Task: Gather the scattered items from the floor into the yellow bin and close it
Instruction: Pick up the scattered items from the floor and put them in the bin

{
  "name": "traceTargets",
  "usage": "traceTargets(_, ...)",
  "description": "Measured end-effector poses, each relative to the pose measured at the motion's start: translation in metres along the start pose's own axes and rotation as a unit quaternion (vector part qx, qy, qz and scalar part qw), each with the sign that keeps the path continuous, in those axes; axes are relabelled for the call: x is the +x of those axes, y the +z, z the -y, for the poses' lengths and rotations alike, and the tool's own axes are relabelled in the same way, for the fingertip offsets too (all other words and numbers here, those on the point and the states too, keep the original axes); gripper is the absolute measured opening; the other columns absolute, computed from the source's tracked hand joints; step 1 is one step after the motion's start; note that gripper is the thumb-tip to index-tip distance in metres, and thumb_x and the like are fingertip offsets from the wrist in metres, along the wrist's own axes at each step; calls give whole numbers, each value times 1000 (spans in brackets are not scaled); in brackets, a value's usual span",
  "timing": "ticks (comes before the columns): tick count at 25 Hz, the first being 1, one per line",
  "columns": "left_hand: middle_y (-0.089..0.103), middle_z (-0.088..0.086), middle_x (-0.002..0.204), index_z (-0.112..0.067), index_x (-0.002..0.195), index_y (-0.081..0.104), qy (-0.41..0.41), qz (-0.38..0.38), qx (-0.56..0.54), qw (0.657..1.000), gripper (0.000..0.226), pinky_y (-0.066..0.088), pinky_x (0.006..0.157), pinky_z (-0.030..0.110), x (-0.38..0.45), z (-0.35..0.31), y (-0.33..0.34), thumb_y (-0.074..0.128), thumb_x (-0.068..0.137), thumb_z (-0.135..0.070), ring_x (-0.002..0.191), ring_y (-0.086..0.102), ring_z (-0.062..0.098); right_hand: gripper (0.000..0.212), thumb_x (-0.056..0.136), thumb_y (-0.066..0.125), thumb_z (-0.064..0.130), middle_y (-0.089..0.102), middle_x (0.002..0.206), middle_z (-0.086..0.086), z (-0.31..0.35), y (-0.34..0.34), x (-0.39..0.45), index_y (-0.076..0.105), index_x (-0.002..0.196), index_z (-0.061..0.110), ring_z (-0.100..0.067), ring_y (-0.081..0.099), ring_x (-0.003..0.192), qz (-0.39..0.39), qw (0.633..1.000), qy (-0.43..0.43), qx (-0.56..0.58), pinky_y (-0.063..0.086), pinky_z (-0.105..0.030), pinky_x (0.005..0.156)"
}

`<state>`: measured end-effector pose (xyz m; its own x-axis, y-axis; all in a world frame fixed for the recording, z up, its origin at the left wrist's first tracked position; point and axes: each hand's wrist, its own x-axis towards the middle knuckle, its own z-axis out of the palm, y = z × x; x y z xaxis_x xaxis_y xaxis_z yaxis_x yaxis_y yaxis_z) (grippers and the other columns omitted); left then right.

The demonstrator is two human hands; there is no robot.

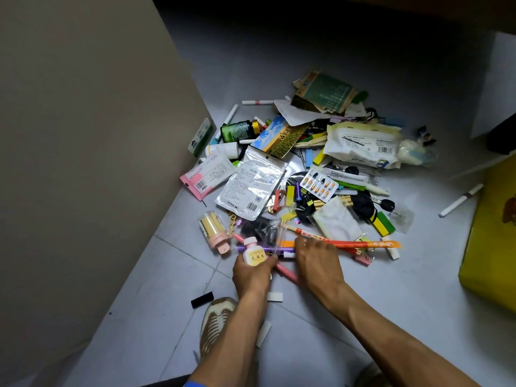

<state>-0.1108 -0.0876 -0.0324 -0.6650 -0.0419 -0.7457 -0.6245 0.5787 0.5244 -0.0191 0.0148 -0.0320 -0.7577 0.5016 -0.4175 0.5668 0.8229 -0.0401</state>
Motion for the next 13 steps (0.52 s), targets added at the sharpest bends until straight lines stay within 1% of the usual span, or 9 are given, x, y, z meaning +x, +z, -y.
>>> traceTargets(1, 71, 3, 91, -23, 94, 62, 6, -2, 18, 1000, 43, 59, 80, 40, 0, -1, 5, 90, 61, -25, 82, 69, 23, 49, 92, 51, 52, 67, 96, -16, 1, 0, -1, 58, 111, 7, -32, 64, 81, 0, 1000, -3, -18, 48, -37, 71)
traceTargets(2, 71, 3, 90, -23, 93, 60, 12, -5, 33, 999, 45, 59, 79, 40, 0, -3, 11, 91, 60, -27, 81, 69, 23, 46, 94, 48, 50, 65, 97, -15, 1, 0, -2, 59, 108, 7, -31, 63, 82, -1, 999, -7, -33, 47, -37, 72)
traceTargets(4, 68, 1, 86, -25, 88, 56, 22, -14, 43, 999, 45, 59, 69, 35, 1, -8, 19, 91, 60, -28, 72, 67, 19, 44, 99, 39, 44, 58, 105, -14, -1, 2, -1, 59, 111, 7, -31, 59, 88, -10, 999, -13, -30, 43, -37, 72)
traceTargets(6, 67, 1, 87, -25, 90, 54, 16, -15, 37, 999, 43, 59, 67, 33, 2, -11, 24, 89, 64, -24, 71, 66, 18, 53, 98, 36, 52, 53, 108, -13, -7, 3, 1, 59, 108, 6, -30, 57, 88, -13, 1000, -11, -3, 37, -37, 67)
traceTargets(7, 68, 1, 89, -24, 94, 56, 10, -12, 29, 999, 41, 59, 68, 34, 2, -12, 24, 87, 67, -22, 73, 66, 18, 47, 100, 37, 48, 53, 108, -12, -10, 2, 0, 59, 108, 6, -30, 57, 88, -14, 1000, -11, 2, 39, -38, 67)
traceTargets(9, 69, -1, 86, -24, 98, 59, -2, -3, -15, 1000, 38, 56, 60, 30, 0, -13, 21, 83, 70, -15, 72, 67, 15, 26, 101, 40, 26, 57, 108, -10, -18, 1, -3, 58, 110, 10, -29, 57, 89, -7, 1000, -11, 6, 45, -39, 70)
traceTargets(10, 69, -3, 84, -26, 97, 61, -7, 2, -48, 999, 36, 55, 57, 27, -1, -13, 18, 82, 71, -12, 71, 68, 14, 21, 98, 42, 21, 58, 107, -9, -25, 0, -4, 58, 109, 12, -28, 58, 89, -4, 1000, -6, 17, 45, -38, 69)
traceTargets(11, 70, -4, 80, -27, 94, 62, -7, 6, -74, 997, 35, 54, 54, 25, -2, -13, 14, 81, 70, -10, 70, 69, 13, 19, 95, 46, 22, 59, 104, -8, -32, -3, -7, 60, 107, 15, -28, 58, 88, 2, 999, 0, 38, 43, -36, 66)
traceTargets(13, 71, -6, 68, -23, 89, 65, 11, 23, -87, 996, 28, 49, 44, 20, -10, -16, 6, 80, 69, -9, 58, 67, 7, 18, 87, 55, 36, 59, 94, -4, -49, -15, -12, 60, 95, 20, -26, 59, 83, 4, 993, 11, 115, 36, -31, 60)
